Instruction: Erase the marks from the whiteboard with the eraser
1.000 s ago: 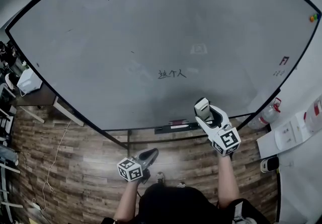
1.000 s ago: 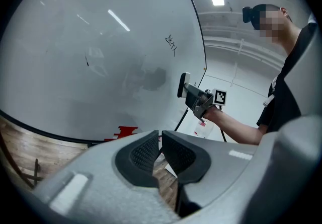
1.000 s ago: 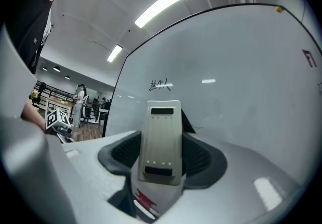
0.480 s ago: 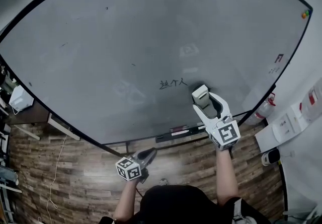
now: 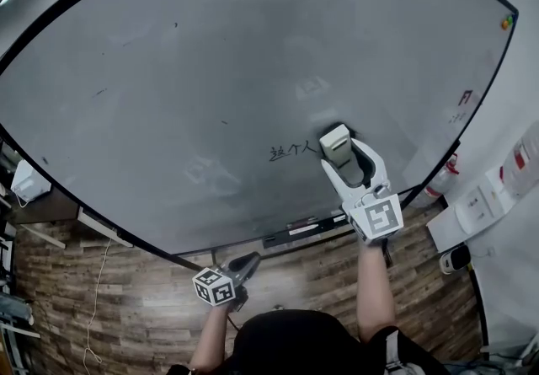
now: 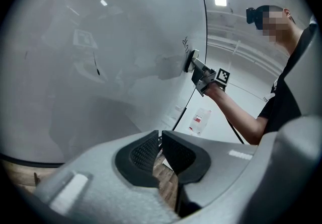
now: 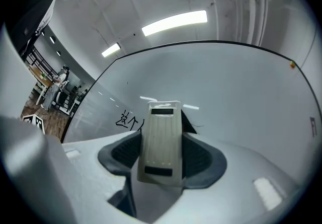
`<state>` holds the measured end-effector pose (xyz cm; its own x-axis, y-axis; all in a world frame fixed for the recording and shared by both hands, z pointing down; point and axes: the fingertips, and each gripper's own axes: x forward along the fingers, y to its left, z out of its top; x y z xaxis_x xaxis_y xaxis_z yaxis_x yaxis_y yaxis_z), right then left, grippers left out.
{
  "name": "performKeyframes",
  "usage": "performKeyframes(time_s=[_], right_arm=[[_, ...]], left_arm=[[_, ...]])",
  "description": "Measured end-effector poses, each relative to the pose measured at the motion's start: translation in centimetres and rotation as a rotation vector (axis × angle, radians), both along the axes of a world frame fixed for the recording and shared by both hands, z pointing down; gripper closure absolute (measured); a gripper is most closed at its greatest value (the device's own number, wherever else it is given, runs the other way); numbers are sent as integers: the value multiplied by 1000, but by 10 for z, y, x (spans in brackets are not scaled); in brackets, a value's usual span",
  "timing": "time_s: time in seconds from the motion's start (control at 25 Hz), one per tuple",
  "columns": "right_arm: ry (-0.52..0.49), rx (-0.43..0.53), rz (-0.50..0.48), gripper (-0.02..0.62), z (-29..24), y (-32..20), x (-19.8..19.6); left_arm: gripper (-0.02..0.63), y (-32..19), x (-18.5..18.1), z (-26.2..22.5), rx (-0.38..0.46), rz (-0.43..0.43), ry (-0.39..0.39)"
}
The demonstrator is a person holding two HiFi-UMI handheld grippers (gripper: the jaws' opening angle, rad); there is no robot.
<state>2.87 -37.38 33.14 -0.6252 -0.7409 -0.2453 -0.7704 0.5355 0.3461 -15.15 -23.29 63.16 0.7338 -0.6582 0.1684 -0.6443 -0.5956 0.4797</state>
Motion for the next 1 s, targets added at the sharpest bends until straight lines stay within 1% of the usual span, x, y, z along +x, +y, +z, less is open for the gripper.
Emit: performKeyframes(time_s=[0.08,0.28,0.52,0.68,1.0], right_arm=[[-15,8,-5,342,-1,-1,-2],[-3,4,22,342,0,-4,0],[-27,5,15,342,0,-4,-2],[-54,5,-9,342,5,-3,-5],[-71,4,-11,342,5,0,-16]], left_arm=[[586,-3,-4,1,-3,-2,-2],[586,-9,-8,2,-8,-6,0],[586,-10,-6,4,-12,6,-2],[586,-8,-8,9,-27,7,-1],[586,-5,-14,13,-33,17,-19]])
